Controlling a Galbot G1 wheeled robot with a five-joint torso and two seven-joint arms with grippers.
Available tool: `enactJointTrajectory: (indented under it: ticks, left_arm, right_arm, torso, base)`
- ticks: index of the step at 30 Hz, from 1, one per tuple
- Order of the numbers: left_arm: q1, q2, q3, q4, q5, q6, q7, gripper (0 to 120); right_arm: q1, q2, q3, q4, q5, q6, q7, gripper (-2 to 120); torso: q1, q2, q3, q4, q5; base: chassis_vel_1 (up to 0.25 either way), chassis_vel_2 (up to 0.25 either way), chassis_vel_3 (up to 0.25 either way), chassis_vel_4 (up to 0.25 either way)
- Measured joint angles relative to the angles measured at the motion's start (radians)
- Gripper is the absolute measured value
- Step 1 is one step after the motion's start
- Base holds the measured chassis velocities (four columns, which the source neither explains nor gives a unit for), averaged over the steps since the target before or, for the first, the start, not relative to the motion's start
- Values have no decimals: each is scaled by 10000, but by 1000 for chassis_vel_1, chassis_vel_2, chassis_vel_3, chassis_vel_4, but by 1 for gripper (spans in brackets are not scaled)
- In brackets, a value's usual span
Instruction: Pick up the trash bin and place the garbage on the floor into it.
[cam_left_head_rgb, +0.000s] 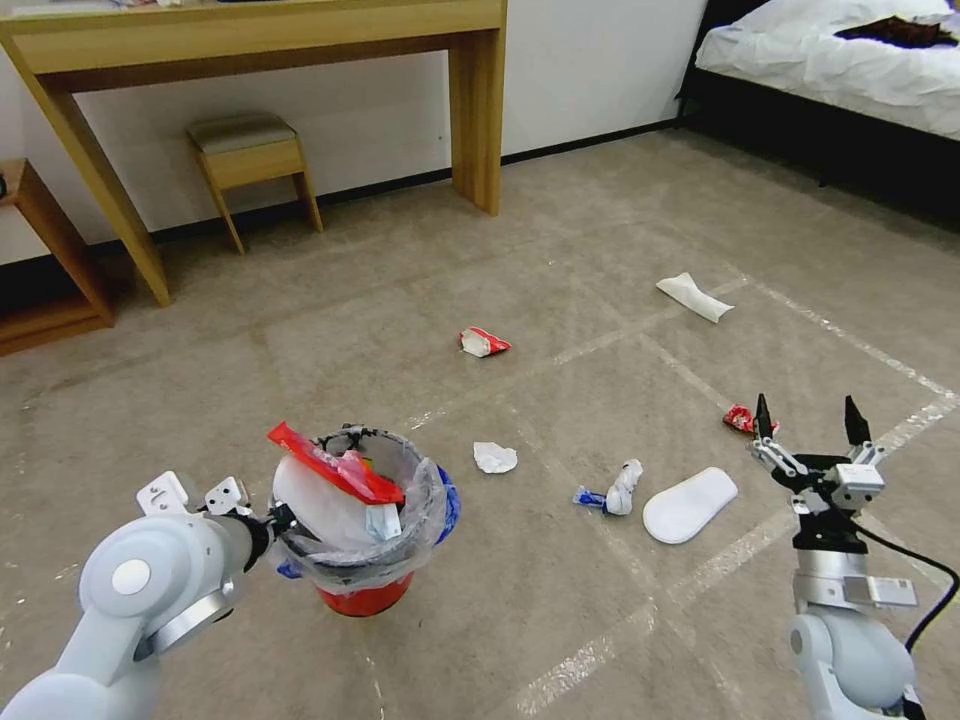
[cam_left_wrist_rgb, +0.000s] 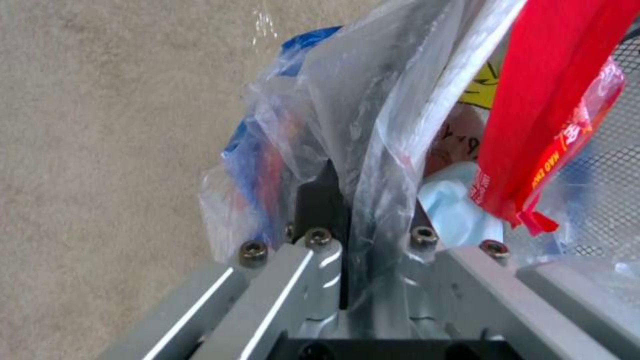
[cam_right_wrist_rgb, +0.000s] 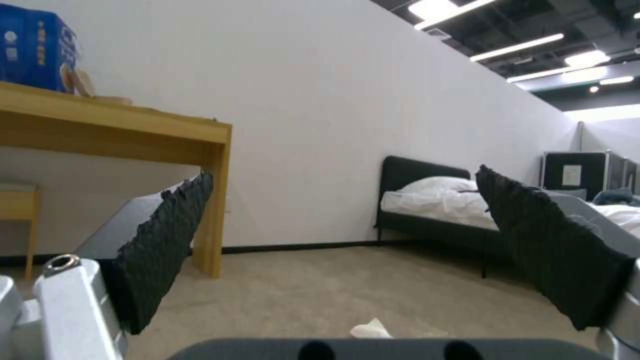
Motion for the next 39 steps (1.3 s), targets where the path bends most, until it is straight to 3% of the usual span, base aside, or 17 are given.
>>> enactJointTrajectory:
  ticks: [39]
  left_arm:
    - [-256,-35,347,447,152,-32,208,4]
  right_arm:
    - [187,104,334,-773,-271,601,58,100]
  torso:
    - [1,-1,1,0,0]
  base:
    - [-25,21,23,-23]
